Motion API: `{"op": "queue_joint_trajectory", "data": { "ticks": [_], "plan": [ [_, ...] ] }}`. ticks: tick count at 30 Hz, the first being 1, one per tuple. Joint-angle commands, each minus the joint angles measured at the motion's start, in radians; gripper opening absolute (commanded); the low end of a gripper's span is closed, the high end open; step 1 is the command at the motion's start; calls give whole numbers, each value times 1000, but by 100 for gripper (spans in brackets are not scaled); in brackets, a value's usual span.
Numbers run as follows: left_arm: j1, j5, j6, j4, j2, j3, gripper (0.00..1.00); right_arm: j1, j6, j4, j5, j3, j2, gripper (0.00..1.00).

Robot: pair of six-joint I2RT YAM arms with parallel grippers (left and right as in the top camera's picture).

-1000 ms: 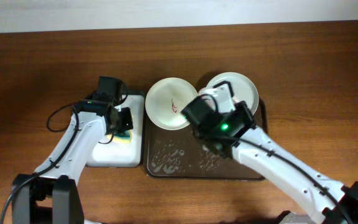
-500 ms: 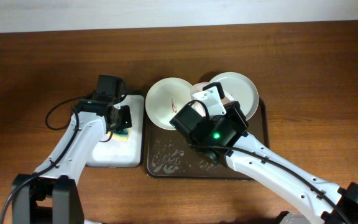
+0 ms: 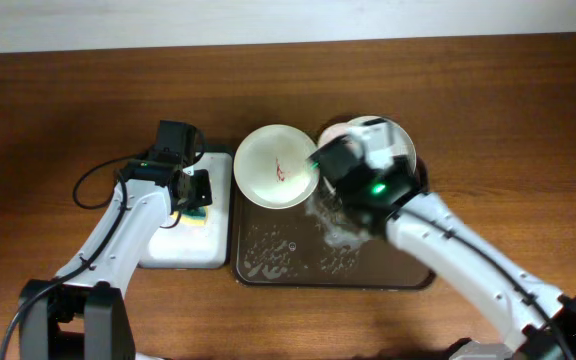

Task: Clean dirty plates on tray and stack at the side
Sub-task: 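Carry the plate right and set it on the table beside the tray, then move the right gripper to the back-left plate and grip its rim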

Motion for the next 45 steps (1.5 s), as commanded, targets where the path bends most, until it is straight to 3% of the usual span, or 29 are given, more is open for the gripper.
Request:
{"op": "queue_joint_trajectory", "data": {
  "ticks": [1, 6, 10, 14, 19, 22, 24, 25, 28, 33, 38, 45],
  "plan": [
    [2, -11, 19, 2, -26, 5, 0, -213, 50, 14, -291, 24, -26, 4],
    [2, -11, 19, 2, -26, 5, 0, -588, 49, 19, -609, 24, -23, 4],
    [2, -11, 19, 2, -26, 5, 0, -830, 38, 14, -722, 23, -8, 4],
    [2, -11, 19, 2, -26, 5, 0, -989, 29, 7, -729, 18, 43, 4],
    [2, -10, 19, 1, -26, 5, 0, -1063, 12, 19, -749, 17, 116, 4],
    [2, -11, 19, -1, -26, 5, 0, -1068, 12, 27, -752, 17, 136, 4],
    [-2, -11, 19, 2, -26, 5, 0, -1064, 11, 37, -787, 17, 139, 11],
    [-6, -11, 19, 2, -26, 5, 0, -1065, 11, 40, -816, 17, 139, 22],
    [-12, -11, 19, 2, -26, 5, 0, -1062, -57, 51, -964, 17, 138, 43],
    [-12, -11, 19, 3, -26, 5, 0, -966, -286, 66, -1257, 18, 138, 47],
    [-12, -11, 19, 2, -26, 5, 0, -757, -410, 81, -1270, 19, 138, 50],
    [-12, -11, 14, 2, -26, 5, 0, -469, -430, 204, -1194, 19, 147, 56]
  ]
}}
